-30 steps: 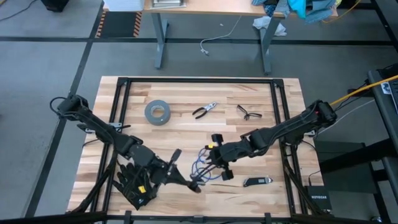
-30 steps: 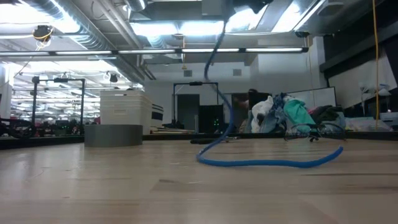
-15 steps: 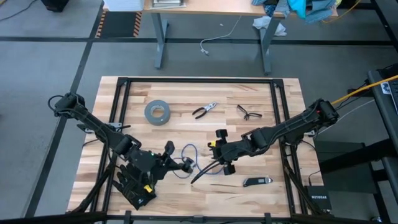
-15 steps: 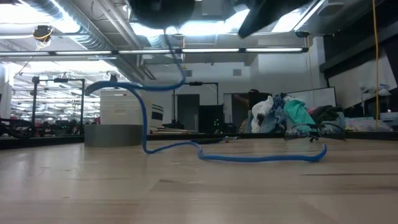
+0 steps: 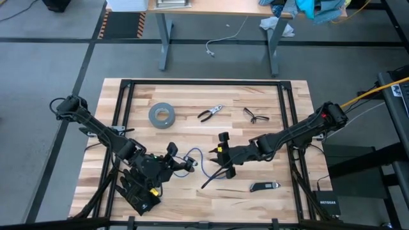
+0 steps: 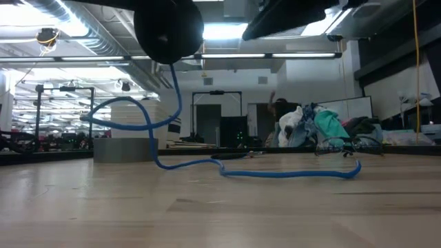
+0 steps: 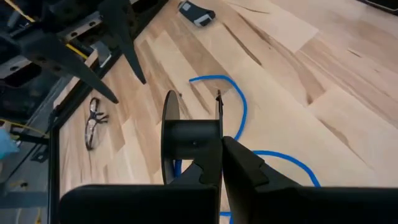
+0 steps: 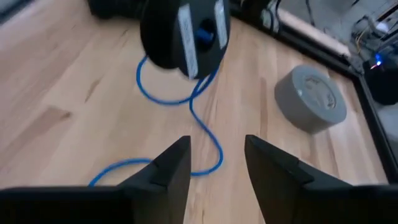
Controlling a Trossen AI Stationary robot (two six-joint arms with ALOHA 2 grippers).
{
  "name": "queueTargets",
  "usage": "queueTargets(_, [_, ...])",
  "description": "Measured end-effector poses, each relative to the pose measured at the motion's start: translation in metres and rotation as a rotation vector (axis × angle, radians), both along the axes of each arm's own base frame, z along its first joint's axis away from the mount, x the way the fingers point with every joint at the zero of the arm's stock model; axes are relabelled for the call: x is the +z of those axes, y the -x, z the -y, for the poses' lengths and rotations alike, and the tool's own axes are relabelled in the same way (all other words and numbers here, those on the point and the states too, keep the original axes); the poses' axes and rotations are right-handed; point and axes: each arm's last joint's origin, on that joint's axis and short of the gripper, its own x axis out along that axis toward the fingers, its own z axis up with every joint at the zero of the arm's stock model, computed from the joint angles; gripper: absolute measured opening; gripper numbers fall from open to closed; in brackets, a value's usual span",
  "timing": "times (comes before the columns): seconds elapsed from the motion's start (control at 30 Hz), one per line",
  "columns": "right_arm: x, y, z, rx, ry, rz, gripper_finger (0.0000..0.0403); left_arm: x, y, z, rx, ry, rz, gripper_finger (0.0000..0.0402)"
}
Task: Coil cords
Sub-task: Uncoil the blue wire cable from the black spool
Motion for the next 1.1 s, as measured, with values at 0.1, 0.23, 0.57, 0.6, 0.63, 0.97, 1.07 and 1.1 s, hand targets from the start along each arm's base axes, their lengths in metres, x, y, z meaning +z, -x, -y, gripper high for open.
queueTargets(0.1, [0.004, -0.006, -0.002, -0.001, -0.031, 0.075, 0.0156, 0.000, 0.000, 0.000, 0.002, -0.007, 0.002, 0.0000])
queueTargets(0.23, [0.002, -0.017, -0.007, 0.001, -0.066, 0.162, 0.0156, 0.000, 0.000, 0.000, 0.003, -0.019, 0.005, 0.0000])
queueTargets(0.57, [-0.023, -0.035, -0.014, 0.019, -0.065, 0.194, 0.0156, -0.018, -0.011, 0.001, 0.054, -0.006, -0.049, 0.0000])
queueTargets(0.6, [-0.024, -0.036, -0.014, 0.023, -0.065, 0.194, 0.0156, -0.019, -0.012, 0.000, 0.062, -0.005, -0.052, 0.0000])
queueTargets(0.63, [-0.025, -0.036, -0.015, 0.029, -0.064, 0.192, 0.0156, -0.020, -0.013, 0.000, 0.064, -0.007, -0.055, 0.0000])
queueTargets(0.97, [-0.031, -0.035, -0.014, -0.016, -0.116, 0.147, 0.0156, -0.041, -0.019, 0.007, 0.093, -0.232, -0.072, 0.0000])
queueTargets(1.07, [-0.036, -0.032, -0.012, -0.093, -0.127, 0.101, 0.0156, -0.055, -0.020, 0.015, 0.068, -0.310, -0.100, 0.0000])
queueTargets(1.1, [-0.038, -0.031, -0.011, -0.119, -0.125, 0.084, 0.0156, -0.060, -0.020, 0.018, 0.069, -0.353, -0.104, 0.0000])
